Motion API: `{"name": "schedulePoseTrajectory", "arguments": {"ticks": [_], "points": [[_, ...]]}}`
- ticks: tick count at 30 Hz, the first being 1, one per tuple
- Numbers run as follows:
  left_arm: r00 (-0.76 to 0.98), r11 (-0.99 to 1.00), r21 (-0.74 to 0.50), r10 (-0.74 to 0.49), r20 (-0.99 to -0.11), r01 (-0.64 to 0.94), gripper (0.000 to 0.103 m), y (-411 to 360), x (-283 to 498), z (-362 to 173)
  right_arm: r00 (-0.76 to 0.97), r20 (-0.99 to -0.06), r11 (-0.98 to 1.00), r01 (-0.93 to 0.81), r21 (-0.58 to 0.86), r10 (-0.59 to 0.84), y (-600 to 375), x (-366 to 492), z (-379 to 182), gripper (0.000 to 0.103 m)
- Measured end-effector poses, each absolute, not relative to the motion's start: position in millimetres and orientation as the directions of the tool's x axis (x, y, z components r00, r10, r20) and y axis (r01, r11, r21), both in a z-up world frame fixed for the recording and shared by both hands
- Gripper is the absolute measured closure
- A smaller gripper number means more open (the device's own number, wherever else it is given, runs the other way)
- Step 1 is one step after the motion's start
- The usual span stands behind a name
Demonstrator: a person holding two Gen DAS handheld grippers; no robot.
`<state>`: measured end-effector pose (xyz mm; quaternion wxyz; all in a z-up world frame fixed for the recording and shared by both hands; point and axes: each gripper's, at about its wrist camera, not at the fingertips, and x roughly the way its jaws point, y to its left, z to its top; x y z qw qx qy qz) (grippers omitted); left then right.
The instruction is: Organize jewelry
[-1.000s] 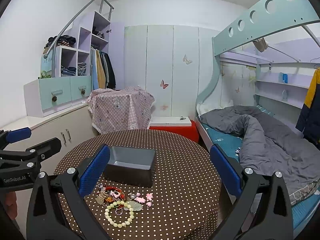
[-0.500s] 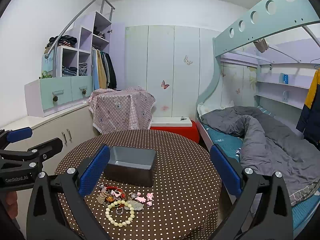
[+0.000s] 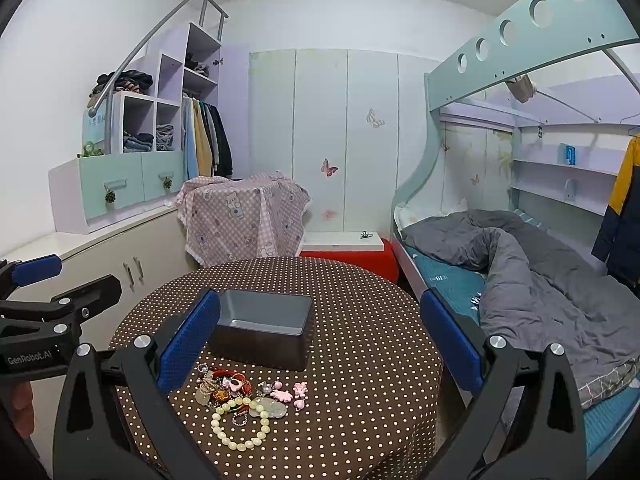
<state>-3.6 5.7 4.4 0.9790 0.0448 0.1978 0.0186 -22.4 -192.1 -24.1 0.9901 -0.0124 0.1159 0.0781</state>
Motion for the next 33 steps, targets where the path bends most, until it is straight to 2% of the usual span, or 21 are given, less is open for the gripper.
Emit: {"name": "schedulePoseTrajectory", "arguments": {"ticks": [8,24,29,33], "points": [[0.894,0.997,0.072,0.056,-0.444,-0.027,0.006,10,2,-8,0.945,-0.297,0.99,-0.142,-0.005,0.134,-191,-13,-40,0.007],[0.797,0.997,0.082,0.049,-0.602,0.001,0.006,10,14,-63,0.848,-0.523,0.993,-0.115,-0.013,0.092,-179,11,-104,0.007],[0.746,0.998,0.06,0.039,-0.665,0.001,0.006,13,17,-77,0.823,-0.562,0.993,-0.116,-0.024,0.083,-175,14,-122,0.007],[0.729,0.999,0.046,0.031,-0.683,0.0,0.006,19,22,-87,0.816,-0.575,0.99,-0.126,-0.067,0.065,-166,18,-136,0.007]]}}
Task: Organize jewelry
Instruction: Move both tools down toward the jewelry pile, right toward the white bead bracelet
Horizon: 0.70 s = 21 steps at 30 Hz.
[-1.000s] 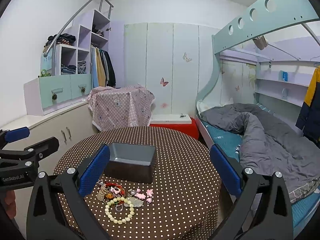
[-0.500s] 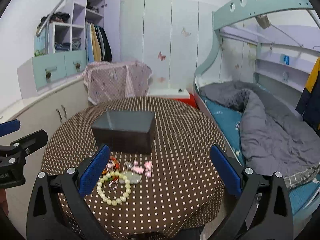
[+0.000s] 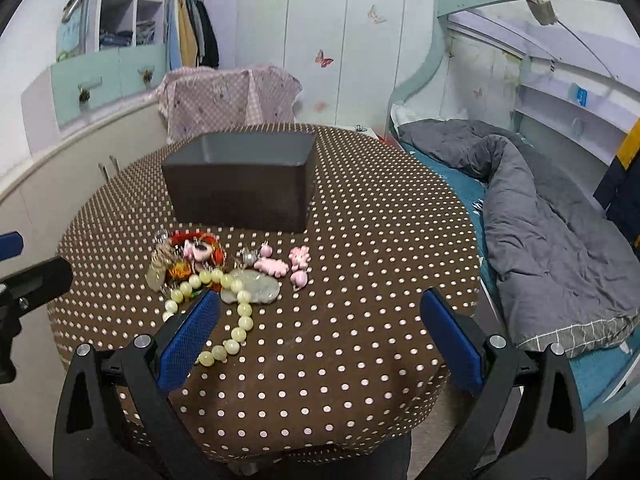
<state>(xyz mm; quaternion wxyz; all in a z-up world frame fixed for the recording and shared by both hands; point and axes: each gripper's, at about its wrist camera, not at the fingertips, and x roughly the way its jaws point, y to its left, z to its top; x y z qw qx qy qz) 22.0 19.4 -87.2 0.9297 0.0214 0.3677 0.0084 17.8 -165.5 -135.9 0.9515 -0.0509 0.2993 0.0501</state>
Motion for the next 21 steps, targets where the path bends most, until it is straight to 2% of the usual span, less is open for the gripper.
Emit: {"name": "schedulePoseTrajectory", "arguments": {"ticks": [3,8,11,13,14,16,18,21], "points": [[0.719,0.999,0.051,0.035,-0.694,0.001,0.006,22,26,-93,0.82,-0.568,0.984,-0.152,-0.093,0.073,-158,17,-141,0.008],[0.69,0.999,0.041,0.029,-0.724,0.0,0.009,23,36,-102,0.813,-0.577,0.97,-0.197,-0.143,0.08,-145,21,-151,0.026],[0.672,0.999,0.04,0.027,-0.74,0.004,0.011,23,41,-109,0.798,-0.598,0.968,-0.199,-0.153,0.07,-144,27,-159,0.046],[0.657,0.999,0.033,0.021,-0.753,0.006,0.013,23,45,-113,0.781,-0.618,0.966,-0.22,-0.133,0.092,-145,29,-164,0.066],[0.65,1.0,0.028,0.014,-0.76,0.011,0.014,22,47,-114,0.775,-0.622,0.966,-0.231,-0.116,0.111,-146,30,-165,0.069],[0.645,1.0,0.024,0.006,-0.764,0.019,0.015,20,50,-116,0.77,-0.625,0.964,-0.244,-0.101,0.129,-147,30,-165,0.082],[0.644,1.0,0.011,-0.008,-0.765,0.026,0.017,20,54,-118,0.769,-0.625,0.963,-0.251,-0.103,0.134,-147,30,-164,0.091],[0.645,0.999,-0.016,-0.046,-0.763,0.052,0.023,15,61,-118,0.764,-0.629,0.964,-0.251,-0.085,0.144,-151,29,-161,0.093]]}}
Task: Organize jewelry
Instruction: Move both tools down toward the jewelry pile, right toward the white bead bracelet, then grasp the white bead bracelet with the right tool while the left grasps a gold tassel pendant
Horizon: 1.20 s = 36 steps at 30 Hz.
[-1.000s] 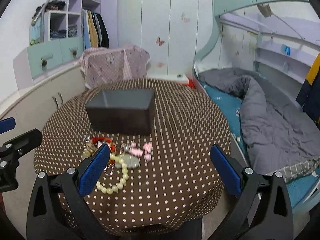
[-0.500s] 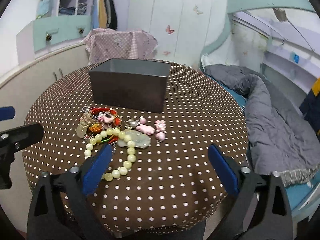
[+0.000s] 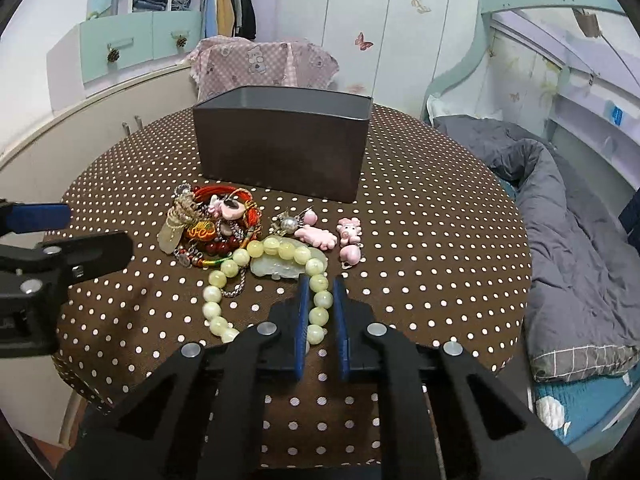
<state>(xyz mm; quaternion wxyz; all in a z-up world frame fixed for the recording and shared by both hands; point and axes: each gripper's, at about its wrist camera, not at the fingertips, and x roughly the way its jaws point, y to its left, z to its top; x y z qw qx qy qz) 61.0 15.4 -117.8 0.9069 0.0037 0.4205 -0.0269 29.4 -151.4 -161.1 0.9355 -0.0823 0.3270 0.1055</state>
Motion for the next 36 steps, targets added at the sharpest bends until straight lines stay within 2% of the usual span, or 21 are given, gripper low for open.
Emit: {"name": "schedulePoseTrajectory", "arguments": {"ticks": [8,15,19,22,36], "points": [[0.64,0.993,-0.084,-0.118,-0.759,0.083,0.045,6,88,-122,0.777,-0.611,0.972,-0.228,-0.049,0.151,-167,35,-146,0.093],[0.619,0.983,-0.143,-0.182,-0.764,0.112,0.073,3,105,-132,0.771,-0.616,0.976,-0.219,-0.018,0.161,-175,49,-140,0.093],[0.622,0.979,-0.163,-0.205,-0.756,0.124,0.082,5,110,-136,0.764,-0.624,0.976,-0.217,-0.007,0.166,-177,55,-141,0.093],[0.625,0.978,-0.172,-0.208,-0.753,0.118,0.086,8,112,-137,0.758,-0.629,0.974,-0.225,-0.001,0.174,-177,58,-140,0.093],[0.653,0.967,-0.228,-0.246,-0.716,0.115,0.088,26,103,-117,0.785,-0.595,0.977,-0.211,0.01,0.175,-185,61,-121,0.095]]}}
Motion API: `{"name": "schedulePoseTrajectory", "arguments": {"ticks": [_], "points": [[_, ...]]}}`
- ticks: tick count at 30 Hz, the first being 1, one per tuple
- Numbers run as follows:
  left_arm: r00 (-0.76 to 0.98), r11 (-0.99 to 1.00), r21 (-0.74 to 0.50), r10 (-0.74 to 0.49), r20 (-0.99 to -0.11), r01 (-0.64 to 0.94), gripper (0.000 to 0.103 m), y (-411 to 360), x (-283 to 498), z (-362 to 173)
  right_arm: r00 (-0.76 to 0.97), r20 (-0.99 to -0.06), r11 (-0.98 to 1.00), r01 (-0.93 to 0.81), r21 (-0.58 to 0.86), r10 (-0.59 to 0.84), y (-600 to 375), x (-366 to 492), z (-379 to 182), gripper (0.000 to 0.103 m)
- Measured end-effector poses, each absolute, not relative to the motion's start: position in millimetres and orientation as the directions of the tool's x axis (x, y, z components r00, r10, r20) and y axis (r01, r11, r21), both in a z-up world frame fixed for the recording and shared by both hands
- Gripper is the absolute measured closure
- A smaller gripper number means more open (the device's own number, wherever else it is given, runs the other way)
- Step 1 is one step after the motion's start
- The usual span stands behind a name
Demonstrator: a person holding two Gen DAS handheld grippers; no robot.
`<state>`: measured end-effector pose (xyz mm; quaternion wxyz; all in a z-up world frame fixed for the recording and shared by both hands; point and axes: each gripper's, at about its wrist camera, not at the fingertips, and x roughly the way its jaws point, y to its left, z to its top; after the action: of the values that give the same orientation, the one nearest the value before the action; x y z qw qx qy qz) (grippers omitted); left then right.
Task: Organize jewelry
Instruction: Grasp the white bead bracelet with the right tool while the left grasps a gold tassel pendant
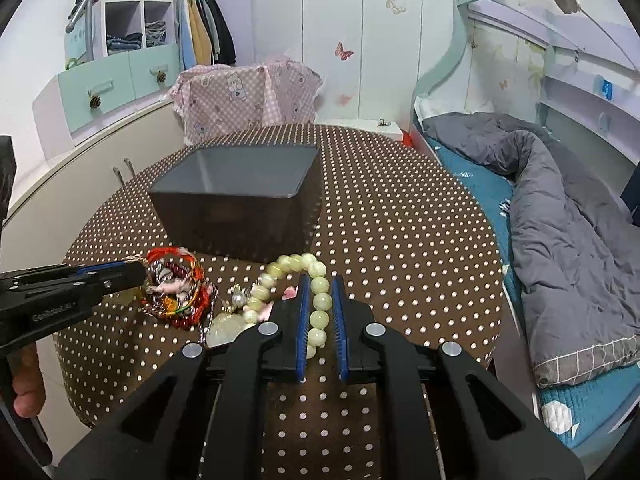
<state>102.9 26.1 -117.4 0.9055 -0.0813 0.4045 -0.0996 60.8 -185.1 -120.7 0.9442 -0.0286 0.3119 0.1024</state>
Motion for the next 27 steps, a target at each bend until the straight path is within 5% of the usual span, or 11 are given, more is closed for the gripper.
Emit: {"name": "schedulePoseTrajectory", "arguments": {"ticks": [15,27], "points": [[0.645,0.961,-0.266,-0.251,-0.722,0.075,0.088,45,102,-124,0.803,-0.572,0.98,-0.198,0.008,0.167,-187,65,-112,0.095],[0.767,0.948,-0.285,-0.285,-0.575,0.139,0.088,52,94,-83,0.845,-0.511,0.982,-0.189,-0.017,0.154,-189,70,-91,0.095]]}}
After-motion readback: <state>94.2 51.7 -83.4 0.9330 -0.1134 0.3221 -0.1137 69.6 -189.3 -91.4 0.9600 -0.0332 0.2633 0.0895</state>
